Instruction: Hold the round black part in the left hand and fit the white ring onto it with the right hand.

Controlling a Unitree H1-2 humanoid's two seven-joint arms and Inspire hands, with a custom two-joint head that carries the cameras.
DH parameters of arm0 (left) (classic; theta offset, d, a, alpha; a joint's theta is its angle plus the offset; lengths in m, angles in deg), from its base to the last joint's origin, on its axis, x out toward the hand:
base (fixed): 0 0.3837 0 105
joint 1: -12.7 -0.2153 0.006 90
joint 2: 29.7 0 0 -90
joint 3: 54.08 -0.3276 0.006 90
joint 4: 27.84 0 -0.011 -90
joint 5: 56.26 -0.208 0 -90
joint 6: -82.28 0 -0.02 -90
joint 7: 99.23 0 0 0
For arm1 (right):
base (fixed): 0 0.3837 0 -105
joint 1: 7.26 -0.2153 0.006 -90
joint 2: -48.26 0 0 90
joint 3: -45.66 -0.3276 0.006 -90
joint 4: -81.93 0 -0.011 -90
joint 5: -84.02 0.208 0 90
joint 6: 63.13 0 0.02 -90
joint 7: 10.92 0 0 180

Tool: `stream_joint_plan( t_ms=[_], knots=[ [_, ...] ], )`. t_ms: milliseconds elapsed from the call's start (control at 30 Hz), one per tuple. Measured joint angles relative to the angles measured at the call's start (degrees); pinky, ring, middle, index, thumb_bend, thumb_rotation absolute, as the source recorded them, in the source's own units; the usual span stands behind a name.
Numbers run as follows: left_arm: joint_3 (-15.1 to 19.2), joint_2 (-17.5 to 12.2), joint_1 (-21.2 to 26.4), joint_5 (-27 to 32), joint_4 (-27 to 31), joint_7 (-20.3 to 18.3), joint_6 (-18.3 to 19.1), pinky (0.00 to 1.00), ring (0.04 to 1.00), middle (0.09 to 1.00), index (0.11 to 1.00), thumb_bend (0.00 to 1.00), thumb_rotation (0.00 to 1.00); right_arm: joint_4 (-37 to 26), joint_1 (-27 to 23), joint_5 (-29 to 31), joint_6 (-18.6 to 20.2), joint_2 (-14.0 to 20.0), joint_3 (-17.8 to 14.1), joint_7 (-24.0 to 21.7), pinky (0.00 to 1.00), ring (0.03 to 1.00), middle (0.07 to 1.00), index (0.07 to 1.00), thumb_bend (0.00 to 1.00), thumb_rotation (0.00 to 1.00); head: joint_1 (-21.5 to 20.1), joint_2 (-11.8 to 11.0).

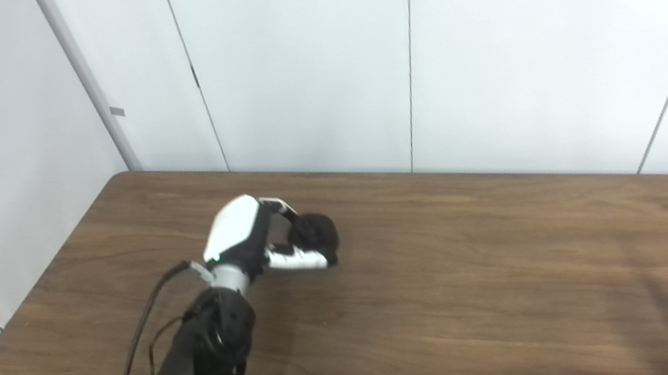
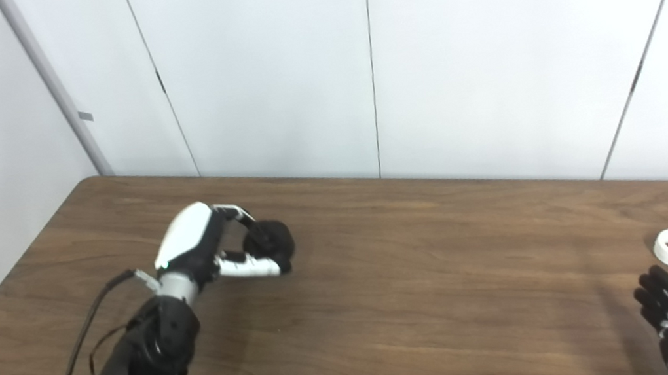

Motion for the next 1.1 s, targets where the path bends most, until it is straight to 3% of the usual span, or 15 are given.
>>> stream_joint_plan(
  t_ms=[433, 633, 1100],
  knots=[
    [-6.5, 1.9, -5.4, -5.1, 8.5, -2.9, -1.0, 1.00, 0.914, 0.825, 0.485, 0.52, 0.05, -0.6, 0.4, -1.1, 0.0, -0.8, 0.0, 0.3, 0.94, 0.929, 0.931, 0.919, 0.59, 0.94, -2.7, 1.1],
    [-9.8, 4.0, -8.4, -7.3, 12.1, -4.6, -3.2, 1.00, 0.949, 0.850, 0.485, 0.52, 0.05, -1.9, 1.2, -2.4, 0.3, -1.6, 0.5, 0.8, 0.93, 0.920, 0.925, 0.916, 0.58, 0.95, -4.7, 2.2],
    [-11.0, 9.2, -15.0, -9.1, 14.3, -4.6, -7.5, 1.00, 0.965, 0.855, 0.485, 0.52, 0.05, -4.3, 2.5, -5.1, 4.0, -2.8, 2.2, 2.0, 0.96, 0.948, 0.937, 0.927, 0.60, 0.98, -9.0, 5.7]
  ],
)
